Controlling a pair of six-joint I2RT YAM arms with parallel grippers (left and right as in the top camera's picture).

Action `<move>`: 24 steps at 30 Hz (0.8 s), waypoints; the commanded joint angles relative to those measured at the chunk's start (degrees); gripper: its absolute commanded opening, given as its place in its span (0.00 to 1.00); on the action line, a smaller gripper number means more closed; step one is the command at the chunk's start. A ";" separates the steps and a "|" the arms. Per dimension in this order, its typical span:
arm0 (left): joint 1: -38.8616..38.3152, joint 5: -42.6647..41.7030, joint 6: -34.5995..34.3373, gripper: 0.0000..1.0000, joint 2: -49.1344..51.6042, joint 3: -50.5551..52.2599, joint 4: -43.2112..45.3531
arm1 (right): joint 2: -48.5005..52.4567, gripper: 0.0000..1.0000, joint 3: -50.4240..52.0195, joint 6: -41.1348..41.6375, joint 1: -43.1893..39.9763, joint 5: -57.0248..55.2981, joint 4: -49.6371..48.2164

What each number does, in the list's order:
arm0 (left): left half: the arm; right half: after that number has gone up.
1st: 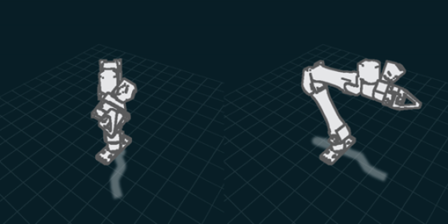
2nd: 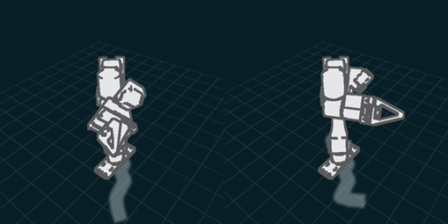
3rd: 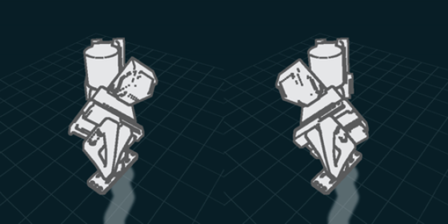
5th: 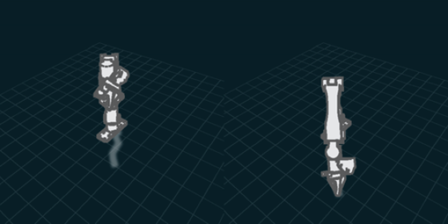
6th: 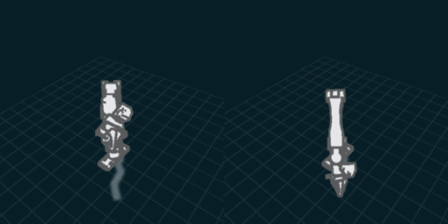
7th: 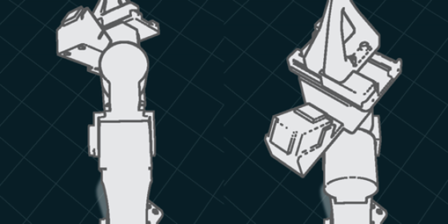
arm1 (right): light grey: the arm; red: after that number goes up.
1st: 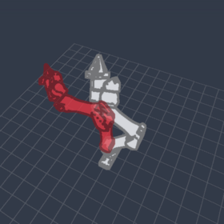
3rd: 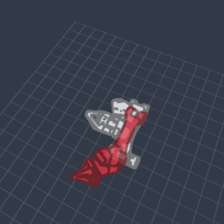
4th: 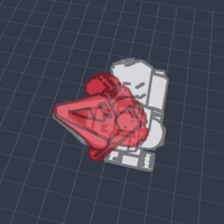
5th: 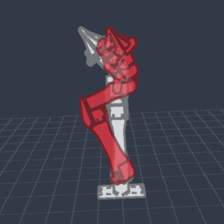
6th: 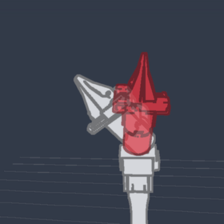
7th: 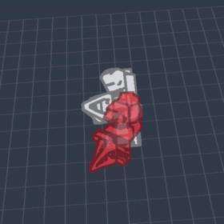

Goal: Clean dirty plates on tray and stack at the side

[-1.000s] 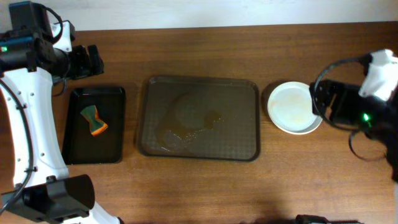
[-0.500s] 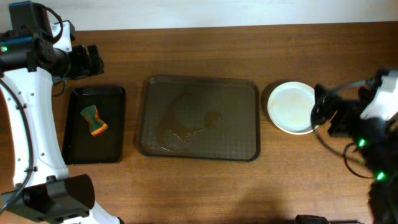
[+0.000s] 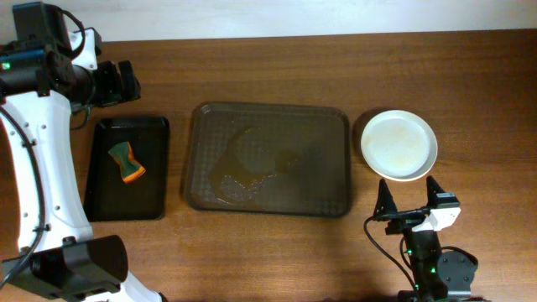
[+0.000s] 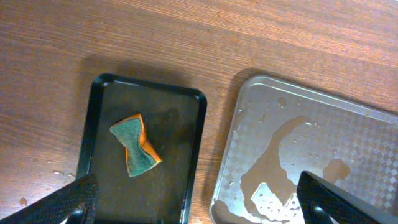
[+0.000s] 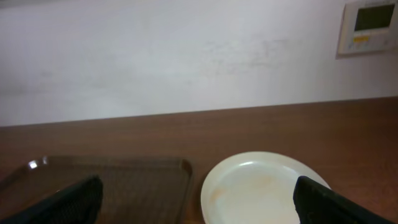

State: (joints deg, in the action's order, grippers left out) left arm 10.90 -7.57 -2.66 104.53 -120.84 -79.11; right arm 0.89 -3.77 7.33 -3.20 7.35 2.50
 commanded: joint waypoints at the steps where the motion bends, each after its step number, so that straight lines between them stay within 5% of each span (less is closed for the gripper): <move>1: 0.17 -0.57 0.09 1.00 0.13 0.15 0.13 | -0.70 0.99 3.45 0.24 0.61 -0.11 1.77; 24: 0.24 1.95 1.16 1.00 -1.99 0.15 0.66 | -0.52 0.98 3.45 0.20 0.61 -0.13 1.33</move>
State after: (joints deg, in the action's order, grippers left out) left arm 10.90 -7.57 -2.66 104.53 -120.84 -79.11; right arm 0.80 -0.84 7.38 -3.20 7.35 3.84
